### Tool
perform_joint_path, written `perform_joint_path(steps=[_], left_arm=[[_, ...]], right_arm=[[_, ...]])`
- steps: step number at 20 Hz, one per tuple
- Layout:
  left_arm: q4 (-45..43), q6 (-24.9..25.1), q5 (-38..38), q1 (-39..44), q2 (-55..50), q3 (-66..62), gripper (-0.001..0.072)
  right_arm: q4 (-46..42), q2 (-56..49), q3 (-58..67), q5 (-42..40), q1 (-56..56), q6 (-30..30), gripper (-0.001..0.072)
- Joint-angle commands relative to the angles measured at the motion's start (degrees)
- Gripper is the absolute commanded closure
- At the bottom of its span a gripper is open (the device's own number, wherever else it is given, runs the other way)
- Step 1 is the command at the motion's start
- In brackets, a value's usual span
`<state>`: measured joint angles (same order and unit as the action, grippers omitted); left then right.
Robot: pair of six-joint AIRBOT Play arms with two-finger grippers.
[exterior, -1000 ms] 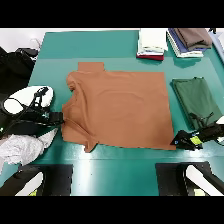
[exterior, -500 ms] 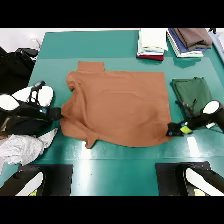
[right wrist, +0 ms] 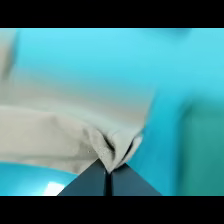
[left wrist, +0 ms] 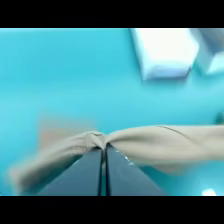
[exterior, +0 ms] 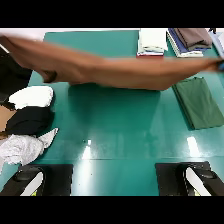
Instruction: Fold the shirts.
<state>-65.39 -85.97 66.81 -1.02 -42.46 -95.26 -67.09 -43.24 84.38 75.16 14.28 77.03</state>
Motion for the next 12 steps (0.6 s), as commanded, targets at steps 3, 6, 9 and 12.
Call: perform_joint_path(steps=[3, 6, 9, 12], left_arm=[[-0.09, -2.71, -4.72, -0.04, 0.61, -21.22, 0.0687], [-0.17, -2.51, -8.0, -0.04, 0.15, -23.04, 0.0687], [-0.07, -2.51, 0.5, -0.04, -5.62, -23.02, 0.0687], [2.49, -2.32, 7.56, -0.04, -14.95, -18.49, 0.0686]], right_arm=[[0.02, -0.42, 23.63, 3.72, 8.46, 0.07, 0.0694], [0.11, -5.11, 31.43, 9.7, 9.01, 2.69, 0.0693], [0.11, -9.84, 32.06, 13.64, 9.01, 3.69, 0.0694], [-0.17, -14.25, 25.09, 13.62, 8.22, 3.67, 0.0694]])
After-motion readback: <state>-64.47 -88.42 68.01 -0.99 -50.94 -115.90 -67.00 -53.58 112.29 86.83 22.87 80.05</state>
